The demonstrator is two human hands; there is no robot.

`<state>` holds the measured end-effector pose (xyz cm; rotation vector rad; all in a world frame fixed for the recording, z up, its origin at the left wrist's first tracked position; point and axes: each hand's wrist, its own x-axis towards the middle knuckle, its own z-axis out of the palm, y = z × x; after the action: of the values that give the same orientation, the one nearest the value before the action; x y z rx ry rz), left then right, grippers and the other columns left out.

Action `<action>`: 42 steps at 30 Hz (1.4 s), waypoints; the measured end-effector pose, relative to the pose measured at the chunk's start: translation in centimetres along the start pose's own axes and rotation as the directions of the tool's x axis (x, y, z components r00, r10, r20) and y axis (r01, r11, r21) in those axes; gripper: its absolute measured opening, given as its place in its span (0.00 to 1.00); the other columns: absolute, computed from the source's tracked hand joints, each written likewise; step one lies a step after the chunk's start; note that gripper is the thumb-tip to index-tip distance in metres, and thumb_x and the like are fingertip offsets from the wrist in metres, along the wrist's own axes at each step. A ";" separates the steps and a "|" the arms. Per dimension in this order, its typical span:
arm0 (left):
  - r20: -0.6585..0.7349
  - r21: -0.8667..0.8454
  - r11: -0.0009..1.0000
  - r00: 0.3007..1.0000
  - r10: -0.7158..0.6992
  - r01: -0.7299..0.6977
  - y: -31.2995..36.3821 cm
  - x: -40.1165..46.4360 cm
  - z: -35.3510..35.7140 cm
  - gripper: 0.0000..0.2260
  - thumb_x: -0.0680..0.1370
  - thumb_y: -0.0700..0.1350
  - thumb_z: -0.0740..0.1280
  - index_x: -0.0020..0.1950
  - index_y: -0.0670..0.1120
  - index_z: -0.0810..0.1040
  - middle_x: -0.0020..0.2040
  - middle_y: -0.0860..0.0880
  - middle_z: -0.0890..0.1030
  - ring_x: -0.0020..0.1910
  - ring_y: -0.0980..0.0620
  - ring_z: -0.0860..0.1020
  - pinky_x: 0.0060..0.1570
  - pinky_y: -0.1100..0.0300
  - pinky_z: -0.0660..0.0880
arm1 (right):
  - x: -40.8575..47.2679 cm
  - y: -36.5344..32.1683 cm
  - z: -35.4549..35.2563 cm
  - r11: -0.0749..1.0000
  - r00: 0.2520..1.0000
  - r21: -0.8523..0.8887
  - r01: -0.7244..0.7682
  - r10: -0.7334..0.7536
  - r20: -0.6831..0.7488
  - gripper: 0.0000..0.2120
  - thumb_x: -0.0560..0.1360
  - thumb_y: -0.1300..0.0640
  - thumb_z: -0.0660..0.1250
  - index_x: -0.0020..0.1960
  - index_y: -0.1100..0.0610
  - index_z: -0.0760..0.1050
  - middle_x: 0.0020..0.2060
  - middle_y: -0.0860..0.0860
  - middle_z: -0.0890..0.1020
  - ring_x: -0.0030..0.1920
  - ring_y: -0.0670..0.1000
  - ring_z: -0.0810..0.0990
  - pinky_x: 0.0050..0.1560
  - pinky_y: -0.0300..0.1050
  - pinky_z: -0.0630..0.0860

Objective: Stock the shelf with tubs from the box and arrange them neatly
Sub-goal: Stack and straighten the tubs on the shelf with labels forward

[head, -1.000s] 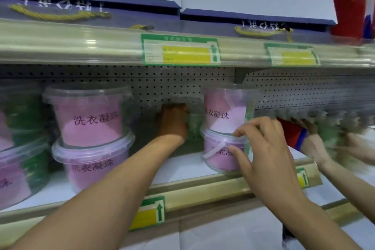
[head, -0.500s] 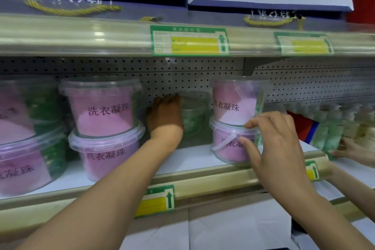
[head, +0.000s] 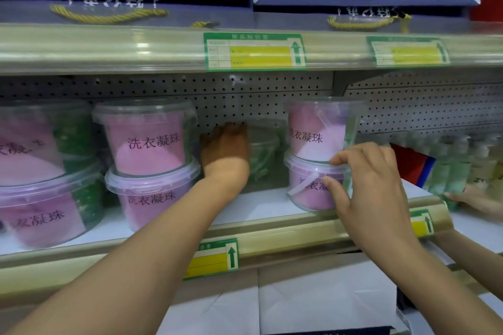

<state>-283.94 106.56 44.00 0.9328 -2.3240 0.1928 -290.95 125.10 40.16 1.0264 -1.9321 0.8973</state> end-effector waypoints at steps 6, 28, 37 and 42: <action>-0.033 -0.049 0.972 0.973 0.230 -0.232 2.8 0.4 0.2 0.19 0.73 0.40 0.66 0.64 0.50 0.73 0.64 0.47 0.74 0.64 0.45 0.68 0.60 0.53 0.66 | -0.5 -0.1 0.4 1.000 0.999 -0.004 -0.027 0.027 -0.029 0.13 0.67 0.60 0.74 0.49 0.60 0.76 0.46 0.55 0.74 0.51 0.56 0.69 0.52 0.51 0.68; 0.058 -0.020 0.999 0.998 0.039 -0.038 -0.1 1.4 0.8 0.20 0.73 0.37 0.67 0.64 0.48 0.72 0.61 0.44 0.77 0.61 0.43 0.73 0.62 0.50 0.67 | -0.4 -0.3 0.7 0.997 0.998 0.047 -0.056 0.057 -0.027 0.13 0.67 0.59 0.74 0.49 0.60 0.74 0.46 0.55 0.73 0.50 0.57 0.71 0.50 0.52 0.69; -0.057 -0.114 0.993 0.998 -0.020 0.014 0.1 1.3 2.1 0.17 0.73 0.34 0.64 0.60 0.47 0.77 0.59 0.45 0.77 0.63 0.44 0.70 0.56 0.53 0.71 | -0.6 -0.2 0.8 0.994 0.998 0.084 -0.063 0.064 -0.011 0.16 0.66 0.61 0.74 0.50 0.59 0.73 0.48 0.54 0.72 0.51 0.56 0.70 0.49 0.42 0.64; -0.051 -0.045 0.998 0.998 0.044 -0.047 -0.2 1.2 2.0 0.19 0.72 0.34 0.63 0.62 0.46 0.75 0.62 0.45 0.74 0.64 0.43 0.68 0.58 0.52 0.67 | -0.5 -0.2 0.7 0.994 0.996 0.071 -0.087 0.088 -0.011 0.15 0.66 0.61 0.74 0.50 0.58 0.73 0.48 0.54 0.72 0.53 0.54 0.68 0.35 0.49 0.72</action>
<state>-285.45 105.02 43.14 0.8438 -2.2952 0.1783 -290.75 124.58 39.47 0.9794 -1.9585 1.0255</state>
